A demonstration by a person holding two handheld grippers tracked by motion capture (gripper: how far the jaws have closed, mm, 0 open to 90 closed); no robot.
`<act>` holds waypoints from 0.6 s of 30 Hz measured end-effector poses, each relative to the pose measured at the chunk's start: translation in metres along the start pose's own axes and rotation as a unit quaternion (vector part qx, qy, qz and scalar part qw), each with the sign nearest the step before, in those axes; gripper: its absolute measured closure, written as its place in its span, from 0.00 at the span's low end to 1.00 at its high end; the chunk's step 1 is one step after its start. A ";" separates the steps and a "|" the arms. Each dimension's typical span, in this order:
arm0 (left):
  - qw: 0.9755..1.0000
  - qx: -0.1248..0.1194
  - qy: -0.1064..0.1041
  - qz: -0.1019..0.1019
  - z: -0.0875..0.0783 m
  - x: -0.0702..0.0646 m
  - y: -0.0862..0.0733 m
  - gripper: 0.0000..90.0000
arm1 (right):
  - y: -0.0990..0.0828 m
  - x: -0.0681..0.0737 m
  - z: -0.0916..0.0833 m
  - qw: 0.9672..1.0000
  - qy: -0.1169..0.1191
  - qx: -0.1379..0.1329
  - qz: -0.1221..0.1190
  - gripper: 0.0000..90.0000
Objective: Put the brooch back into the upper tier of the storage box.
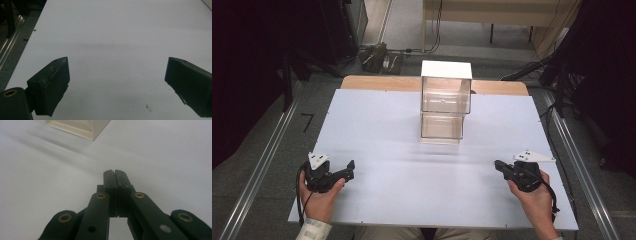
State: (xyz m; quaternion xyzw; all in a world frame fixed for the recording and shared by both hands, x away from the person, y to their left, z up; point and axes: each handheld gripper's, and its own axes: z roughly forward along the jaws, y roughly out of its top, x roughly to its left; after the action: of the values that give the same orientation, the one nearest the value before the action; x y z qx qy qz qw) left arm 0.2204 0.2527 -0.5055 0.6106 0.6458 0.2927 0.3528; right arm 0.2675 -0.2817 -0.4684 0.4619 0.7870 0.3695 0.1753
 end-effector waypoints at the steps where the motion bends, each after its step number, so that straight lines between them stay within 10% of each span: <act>1: 1.000 0.000 0.000 0.000 0.000 0.000 0.000 0.08 | 0.002 0.002 0.000 1.000 0.004 -0.004 -0.001 0.96; 18: 1.000 0.000 -0.002 -0.002 0.000 0.001 0.000 0.08 | 0.024 0.018 -0.005 0.999 0.022 -0.019 -0.022 0.96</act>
State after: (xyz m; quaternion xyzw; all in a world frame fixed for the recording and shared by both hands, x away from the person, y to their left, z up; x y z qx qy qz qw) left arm 0.2204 0.2532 -0.5054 0.6101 0.6464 0.2908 0.3541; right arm 0.2693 -0.2609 -0.4459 0.4330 0.7935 0.3905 0.1745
